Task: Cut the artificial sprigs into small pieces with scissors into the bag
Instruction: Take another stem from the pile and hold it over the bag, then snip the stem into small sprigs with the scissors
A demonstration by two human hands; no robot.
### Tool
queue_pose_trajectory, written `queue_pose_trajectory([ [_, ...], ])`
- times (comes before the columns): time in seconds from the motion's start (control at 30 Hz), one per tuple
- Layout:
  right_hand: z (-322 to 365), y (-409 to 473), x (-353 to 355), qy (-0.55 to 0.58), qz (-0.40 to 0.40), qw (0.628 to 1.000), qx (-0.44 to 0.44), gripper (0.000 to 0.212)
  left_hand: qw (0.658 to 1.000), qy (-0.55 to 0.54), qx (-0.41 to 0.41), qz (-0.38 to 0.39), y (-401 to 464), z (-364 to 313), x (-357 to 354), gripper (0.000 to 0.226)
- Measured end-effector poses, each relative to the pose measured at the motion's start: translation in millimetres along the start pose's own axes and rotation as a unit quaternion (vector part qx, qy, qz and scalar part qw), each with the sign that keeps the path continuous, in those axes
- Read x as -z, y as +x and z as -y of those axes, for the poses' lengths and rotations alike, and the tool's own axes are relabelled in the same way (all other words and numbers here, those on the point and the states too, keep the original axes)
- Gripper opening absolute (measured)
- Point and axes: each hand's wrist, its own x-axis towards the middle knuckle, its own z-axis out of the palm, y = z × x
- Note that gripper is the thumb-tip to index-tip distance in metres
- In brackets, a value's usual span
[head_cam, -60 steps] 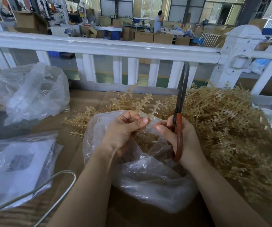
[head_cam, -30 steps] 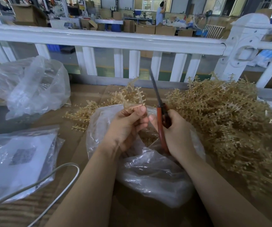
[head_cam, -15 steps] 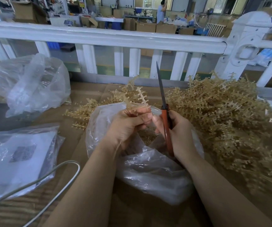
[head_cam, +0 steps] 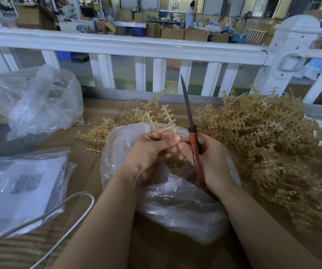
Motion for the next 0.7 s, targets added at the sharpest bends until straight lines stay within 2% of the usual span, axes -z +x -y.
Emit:
queue_pose_trajectory([
  [0.1, 1, 1, 2, 0.003, -0.014, 1.0, -0.001, 0.018, 0.999, 0.03, 0.015, 0.022, 0, 0, 0, 0.009],
  [0.23, 2, 1, 2, 0.0, -0.02, 1.0, 0.009, 0.012, 0.999, 0.016, -0.032, 0.039, 1, 2, 1, 0.007],
  [0.33, 2, -2, 2, -0.091, -0.052, 0.994, 0.033, 0.014, 0.995, -0.027, -0.082, 0.045, 2, 0, 1, 0.014],
  [0.4, 2, -3, 6, -0.174, -0.068, 0.982, 0.03, 0.03, 0.992, -0.048, -0.108, 0.05, 2, -2, 2, 0.015],
  [0.47, 1, -4, 11, -0.25, -0.045, 0.967, 0.017, 0.048, 0.99, -0.058, -0.125, 0.043, 1, -4, 3, 0.013],
  [0.57, -1, -7, 16, -0.328, -0.007, 0.944, 0.016, 0.051, 0.988, -0.063, -0.134, 0.032, 1, -4, 4, 0.01],
  [0.7, -1, -8, 18, -0.364, 0.005, 0.931, 0.039, 0.05, 0.988, -0.073, -0.138, 0.018, 0, -5, 3, 0.007],
])
